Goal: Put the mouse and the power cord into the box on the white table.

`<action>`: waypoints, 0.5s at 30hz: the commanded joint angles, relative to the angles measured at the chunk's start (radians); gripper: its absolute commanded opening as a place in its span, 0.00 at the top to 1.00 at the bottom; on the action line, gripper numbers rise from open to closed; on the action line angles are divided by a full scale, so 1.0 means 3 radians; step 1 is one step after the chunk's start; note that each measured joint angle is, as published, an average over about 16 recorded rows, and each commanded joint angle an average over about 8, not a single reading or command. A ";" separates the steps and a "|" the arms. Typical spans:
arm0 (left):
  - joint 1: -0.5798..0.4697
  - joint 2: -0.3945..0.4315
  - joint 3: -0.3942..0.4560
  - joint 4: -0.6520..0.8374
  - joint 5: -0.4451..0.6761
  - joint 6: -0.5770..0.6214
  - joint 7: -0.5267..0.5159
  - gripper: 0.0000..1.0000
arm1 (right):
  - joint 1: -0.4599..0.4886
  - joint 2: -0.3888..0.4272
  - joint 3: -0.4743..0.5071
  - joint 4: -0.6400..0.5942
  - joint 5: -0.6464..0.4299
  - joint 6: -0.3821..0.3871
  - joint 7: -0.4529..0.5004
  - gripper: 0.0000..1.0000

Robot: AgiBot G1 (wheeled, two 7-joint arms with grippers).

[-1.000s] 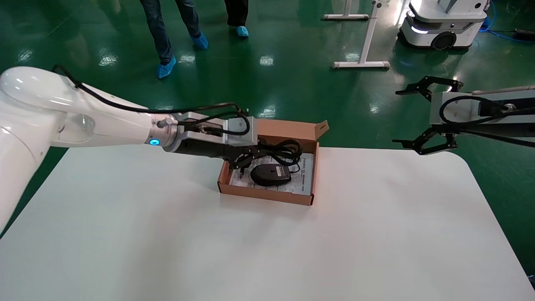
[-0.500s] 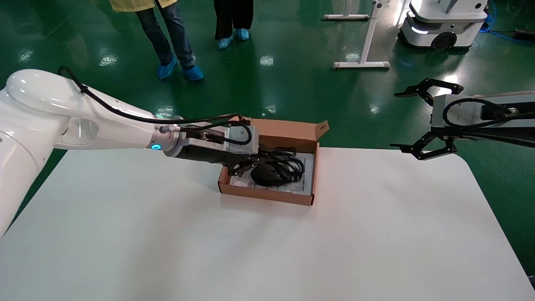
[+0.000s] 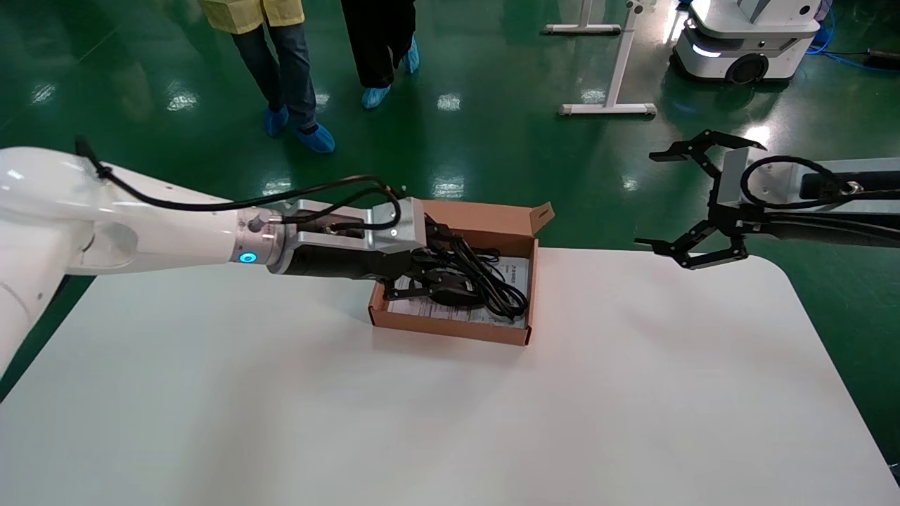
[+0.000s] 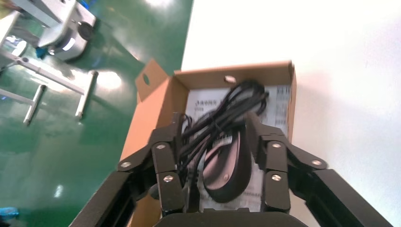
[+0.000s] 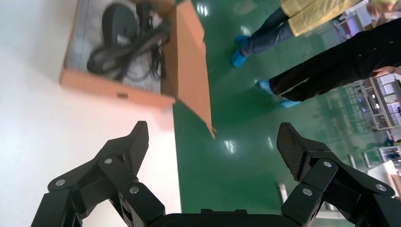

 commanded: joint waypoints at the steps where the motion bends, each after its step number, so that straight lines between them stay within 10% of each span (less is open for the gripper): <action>1: 0.0078 -0.0082 -0.0072 -0.0129 -0.0065 0.0037 -0.0090 0.00 | -0.0090 0.0035 0.0044 0.0137 0.0077 -0.0011 0.0123 0.00; 15: 0.0620 -0.0653 -0.0577 -0.1028 -0.0514 0.0292 -0.0715 0.00 | -0.0721 0.0283 0.0348 0.1093 0.0611 -0.0085 0.0976 0.00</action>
